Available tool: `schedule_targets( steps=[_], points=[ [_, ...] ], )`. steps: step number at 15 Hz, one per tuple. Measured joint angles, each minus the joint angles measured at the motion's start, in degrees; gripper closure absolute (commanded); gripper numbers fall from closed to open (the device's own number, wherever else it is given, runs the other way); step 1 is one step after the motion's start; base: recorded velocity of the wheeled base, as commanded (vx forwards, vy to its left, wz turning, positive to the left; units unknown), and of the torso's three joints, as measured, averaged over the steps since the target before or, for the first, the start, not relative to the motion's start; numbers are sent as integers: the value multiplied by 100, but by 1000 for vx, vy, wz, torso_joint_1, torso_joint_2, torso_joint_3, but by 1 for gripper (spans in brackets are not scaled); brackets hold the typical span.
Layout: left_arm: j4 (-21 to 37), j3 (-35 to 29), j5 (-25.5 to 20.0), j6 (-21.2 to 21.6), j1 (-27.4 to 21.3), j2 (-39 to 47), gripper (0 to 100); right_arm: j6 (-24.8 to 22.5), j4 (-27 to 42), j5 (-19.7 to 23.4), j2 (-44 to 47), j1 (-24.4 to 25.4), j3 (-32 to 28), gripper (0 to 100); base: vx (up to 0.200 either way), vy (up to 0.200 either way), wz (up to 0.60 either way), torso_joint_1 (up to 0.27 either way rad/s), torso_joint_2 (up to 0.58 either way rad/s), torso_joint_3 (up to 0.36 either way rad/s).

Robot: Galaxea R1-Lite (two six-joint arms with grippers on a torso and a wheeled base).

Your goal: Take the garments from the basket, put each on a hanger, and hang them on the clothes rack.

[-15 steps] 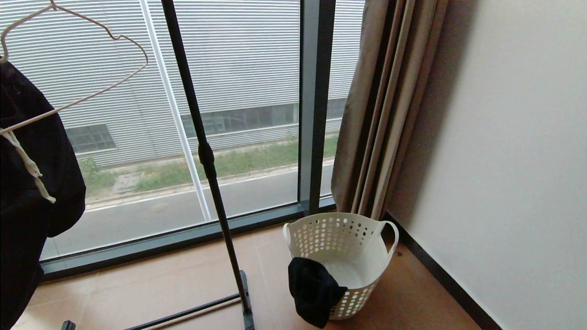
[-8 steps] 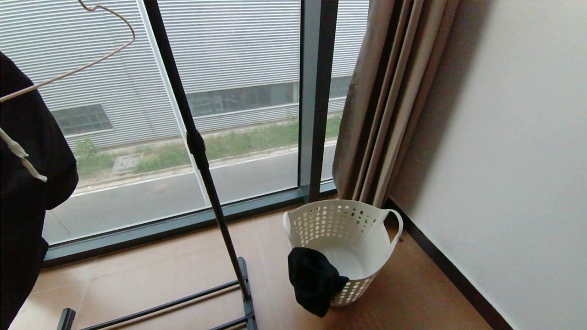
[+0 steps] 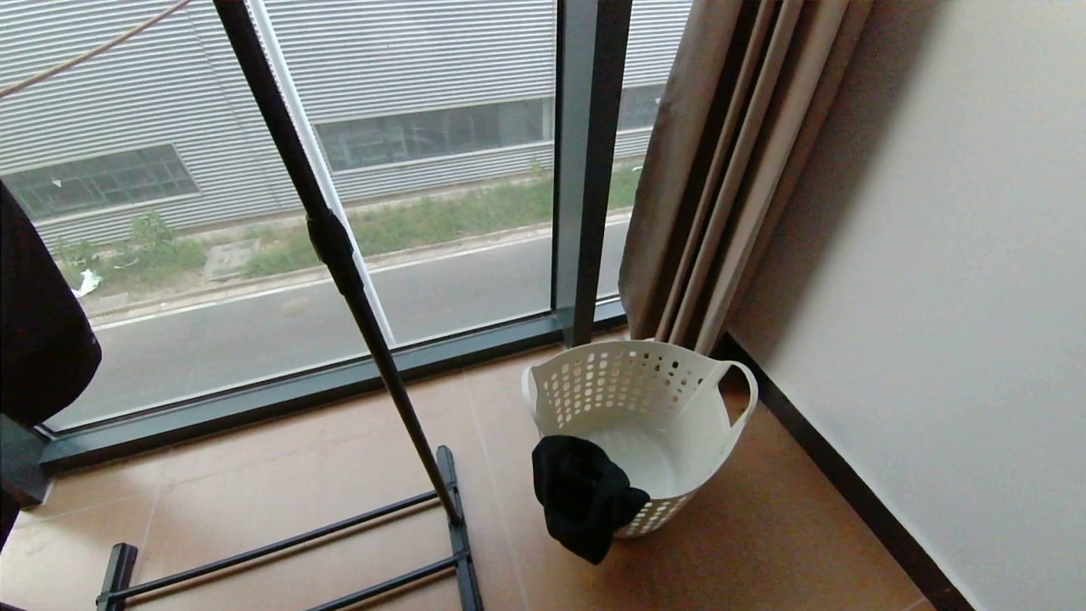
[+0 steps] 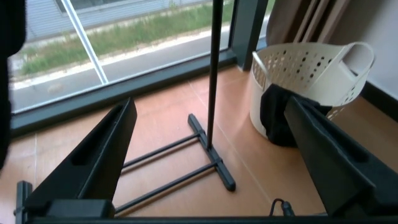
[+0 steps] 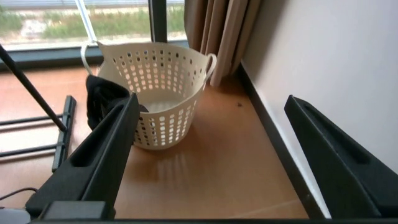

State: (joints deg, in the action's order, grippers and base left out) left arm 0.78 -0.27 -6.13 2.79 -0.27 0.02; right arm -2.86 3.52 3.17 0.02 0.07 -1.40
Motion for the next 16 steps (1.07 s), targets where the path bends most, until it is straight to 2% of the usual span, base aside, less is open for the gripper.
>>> schedule_targets(
  steps=[16],
  points=[
    [1, 2, -2, 16, 0, 0, 0, -2, 0, 5, 0, 0, 0, 0, 0, 0, 0, 3, 1, -196]
  ],
)
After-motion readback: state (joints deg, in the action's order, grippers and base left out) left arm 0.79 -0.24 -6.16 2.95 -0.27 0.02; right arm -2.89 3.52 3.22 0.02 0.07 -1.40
